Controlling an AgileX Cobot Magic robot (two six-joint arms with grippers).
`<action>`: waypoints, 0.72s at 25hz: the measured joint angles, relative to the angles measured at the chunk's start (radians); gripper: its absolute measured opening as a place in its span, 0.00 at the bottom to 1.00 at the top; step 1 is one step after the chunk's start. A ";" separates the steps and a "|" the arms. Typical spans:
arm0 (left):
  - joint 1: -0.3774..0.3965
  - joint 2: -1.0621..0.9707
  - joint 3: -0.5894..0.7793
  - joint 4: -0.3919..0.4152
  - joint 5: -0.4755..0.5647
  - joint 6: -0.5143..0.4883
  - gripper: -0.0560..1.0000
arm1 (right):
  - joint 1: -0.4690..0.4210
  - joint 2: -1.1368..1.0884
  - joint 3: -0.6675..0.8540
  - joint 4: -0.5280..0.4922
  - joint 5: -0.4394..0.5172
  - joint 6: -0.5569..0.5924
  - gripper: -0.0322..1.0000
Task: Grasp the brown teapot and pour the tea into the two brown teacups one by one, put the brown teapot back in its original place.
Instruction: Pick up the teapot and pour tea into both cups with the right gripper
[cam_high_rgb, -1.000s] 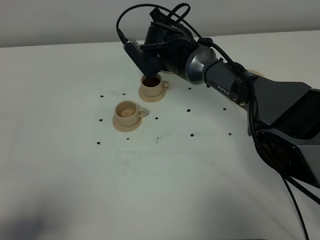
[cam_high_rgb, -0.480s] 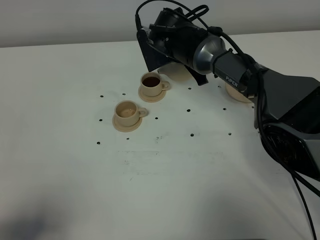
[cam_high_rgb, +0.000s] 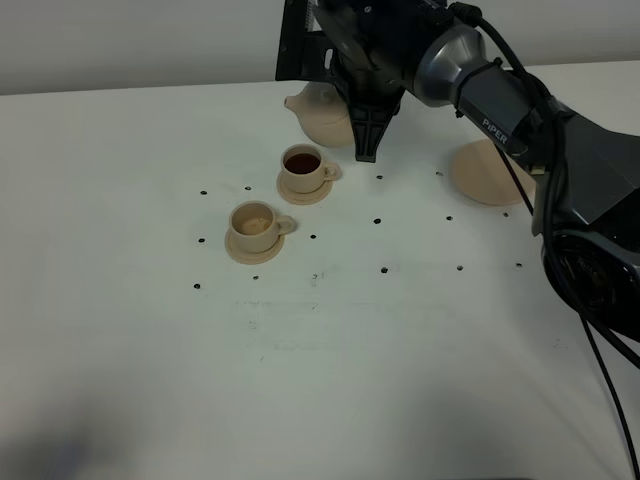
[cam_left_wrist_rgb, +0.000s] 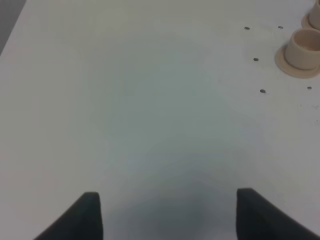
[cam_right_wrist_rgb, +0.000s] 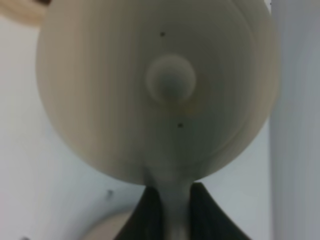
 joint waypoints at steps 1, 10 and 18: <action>0.000 0.000 0.000 0.000 0.000 0.000 0.61 | -0.008 -0.005 0.003 0.019 0.000 0.032 0.12; 0.000 0.000 0.000 0.000 0.000 0.000 0.61 | -0.055 -0.104 0.172 0.174 0.005 0.215 0.12; 0.000 0.000 0.000 0.000 0.000 0.000 0.61 | -0.062 -0.114 0.276 0.264 0.006 0.237 0.12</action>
